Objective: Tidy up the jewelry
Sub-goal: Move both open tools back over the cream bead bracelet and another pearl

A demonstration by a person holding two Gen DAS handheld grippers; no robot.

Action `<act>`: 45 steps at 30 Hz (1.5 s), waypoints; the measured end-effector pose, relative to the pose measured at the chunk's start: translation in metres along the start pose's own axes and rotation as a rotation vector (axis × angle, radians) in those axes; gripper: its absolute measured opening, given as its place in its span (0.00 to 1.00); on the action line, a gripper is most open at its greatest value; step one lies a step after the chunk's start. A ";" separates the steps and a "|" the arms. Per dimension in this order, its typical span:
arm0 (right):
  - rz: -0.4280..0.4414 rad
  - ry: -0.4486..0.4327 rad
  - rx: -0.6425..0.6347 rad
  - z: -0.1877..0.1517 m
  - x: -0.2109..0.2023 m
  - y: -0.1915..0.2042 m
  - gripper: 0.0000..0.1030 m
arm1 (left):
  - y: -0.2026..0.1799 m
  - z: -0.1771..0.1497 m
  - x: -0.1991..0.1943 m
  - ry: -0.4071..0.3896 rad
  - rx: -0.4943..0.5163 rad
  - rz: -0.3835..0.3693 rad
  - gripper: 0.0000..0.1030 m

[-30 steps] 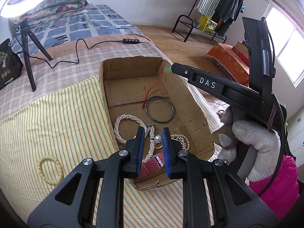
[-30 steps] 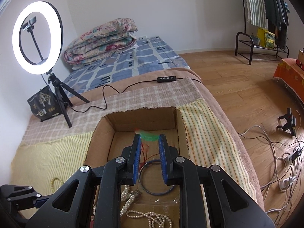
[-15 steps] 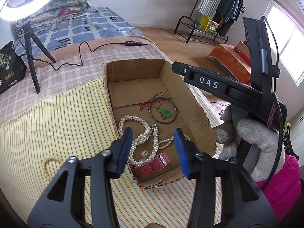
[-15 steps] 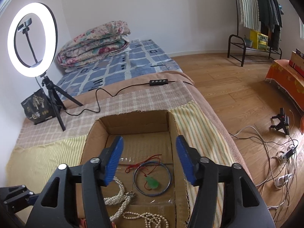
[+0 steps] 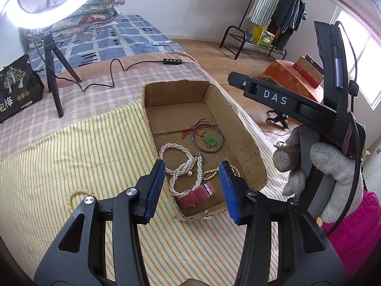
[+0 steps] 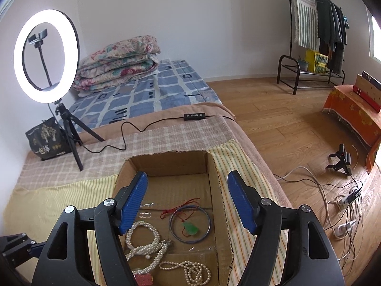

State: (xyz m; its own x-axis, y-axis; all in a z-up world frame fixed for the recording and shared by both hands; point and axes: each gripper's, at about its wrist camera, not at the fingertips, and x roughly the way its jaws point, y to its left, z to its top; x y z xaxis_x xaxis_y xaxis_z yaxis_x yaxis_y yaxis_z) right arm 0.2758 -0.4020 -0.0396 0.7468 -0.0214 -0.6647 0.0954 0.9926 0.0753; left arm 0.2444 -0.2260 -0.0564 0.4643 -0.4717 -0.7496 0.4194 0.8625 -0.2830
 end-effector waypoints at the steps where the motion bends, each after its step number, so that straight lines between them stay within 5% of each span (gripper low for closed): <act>1: 0.000 -0.002 -0.003 0.000 -0.003 0.002 0.67 | 0.001 -0.001 -0.003 -0.003 -0.002 0.002 0.46; 13: 0.013 -0.029 -0.013 0.000 -0.041 0.015 0.67 | 0.027 -0.012 -0.047 -0.047 -0.015 0.040 0.46; 26: 0.125 -0.007 -0.067 -0.035 -0.089 0.048 0.67 | 0.107 -0.027 -0.089 -0.076 -0.109 0.124 0.46; 39: 0.333 0.136 -0.318 -0.124 -0.120 0.125 0.67 | 0.158 -0.046 -0.078 -0.012 -0.168 0.176 0.46; 45: 0.392 0.244 -0.320 -0.171 -0.118 0.140 0.67 | 0.172 -0.051 -0.067 0.021 -0.194 0.176 0.46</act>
State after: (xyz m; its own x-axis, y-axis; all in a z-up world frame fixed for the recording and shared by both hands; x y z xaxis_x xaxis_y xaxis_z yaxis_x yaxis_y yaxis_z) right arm 0.0883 -0.2399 -0.0781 0.5085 0.3467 -0.7882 -0.3911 0.9085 0.1473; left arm 0.2460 -0.0363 -0.0854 0.4999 -0.3090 -0.8091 0.1755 0.9510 -0.2547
